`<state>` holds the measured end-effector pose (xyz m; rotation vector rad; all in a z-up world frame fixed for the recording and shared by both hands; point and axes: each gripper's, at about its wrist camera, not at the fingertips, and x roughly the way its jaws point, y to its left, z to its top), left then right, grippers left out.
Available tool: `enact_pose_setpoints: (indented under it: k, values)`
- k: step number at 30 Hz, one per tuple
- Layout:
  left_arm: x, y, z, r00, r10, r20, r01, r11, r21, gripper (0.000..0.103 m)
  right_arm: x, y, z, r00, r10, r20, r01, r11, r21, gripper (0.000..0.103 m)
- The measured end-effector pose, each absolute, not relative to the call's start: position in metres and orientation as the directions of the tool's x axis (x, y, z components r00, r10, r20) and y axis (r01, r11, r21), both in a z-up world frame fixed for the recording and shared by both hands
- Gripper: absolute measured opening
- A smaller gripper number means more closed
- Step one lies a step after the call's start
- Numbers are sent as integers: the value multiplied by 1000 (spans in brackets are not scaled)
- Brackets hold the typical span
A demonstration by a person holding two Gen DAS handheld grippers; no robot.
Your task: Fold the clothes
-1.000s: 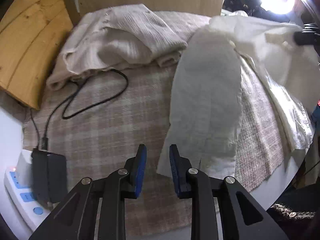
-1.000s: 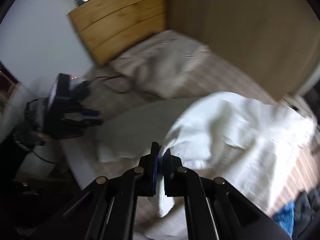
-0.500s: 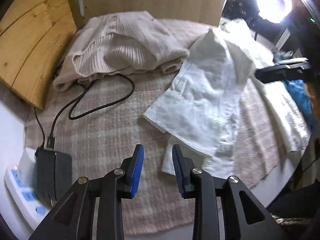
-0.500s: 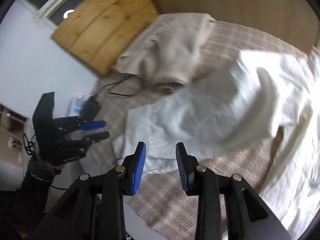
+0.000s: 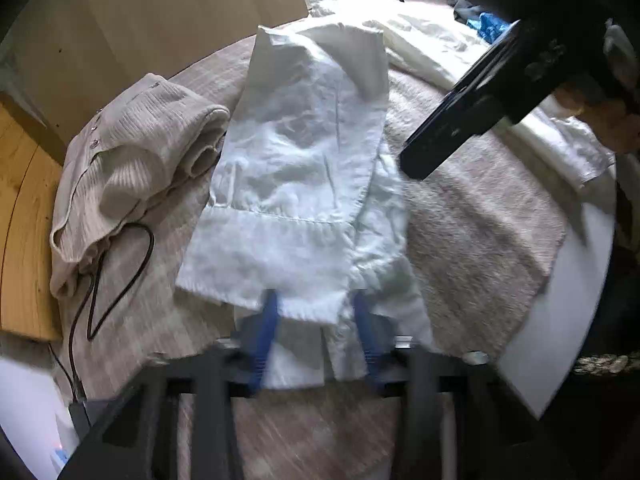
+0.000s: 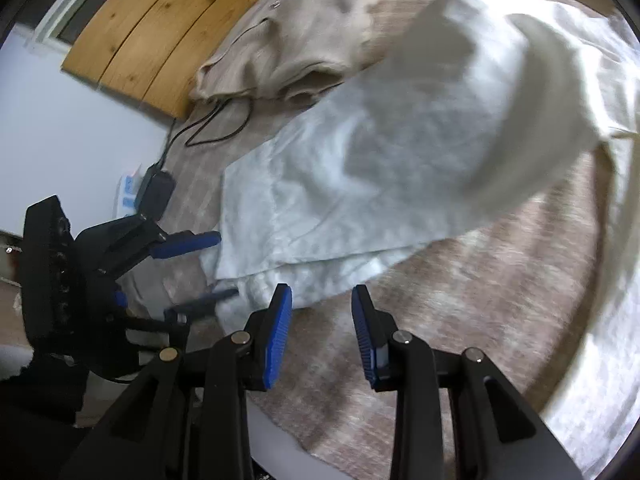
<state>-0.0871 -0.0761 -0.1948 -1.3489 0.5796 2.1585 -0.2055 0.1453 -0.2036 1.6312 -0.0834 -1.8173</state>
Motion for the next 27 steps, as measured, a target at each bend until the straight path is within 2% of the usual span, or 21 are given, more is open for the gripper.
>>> enact_pose_setpoints:
  k: [1,7,11,15,18,19,21,25,27]
  values:
    - [-92,-77,-195,-350,223,-910,-632,-773,54,2,-206,149,-203,13,-518,-855,430,-769,472,31]
    - [-101,-93,-157,-343,317,-884,-614,-788,-44,1,-202,179,-207,-38,-478,-878,366,-824,433,31]
    - [-88,-103,-124,-366,345,-864,-611,-789,-56,1,-197,216,-199,-95,-481,-872,289,-851,438,31]
    - [-83,-101,-164,-263,344,-901,-611,-782,-120,2,-186,272,-177,-191,-468,-863,195,-880,434,31]
    - [-83,-97,-187,-252,250,-935,-592,-804,-55,2,-171,325,-164,-261,-394,-881,105,-919,380,33]
    - [-85,-97,-183,-254,261,-931,-578,-813,-70,5,-164,343,-164,-275,-365,-890,72,-930,360,37]
    - [-88,-97,-173,-264,285,-922,-553,-828,-98,6,-149,378,-162,-298,-305,-904,4,-948,318,39]
    - [-85,-75,-142,-307,351,-885,-568,-813,-125,25,-118,440,-165,-313,-207,-927,-109,-962,252,40]
    - [-82,-50,-141,-252,439,-862,-591,-775,-222,29,-105,456,-176,-291,-204,-935,-135,-959,251,40]
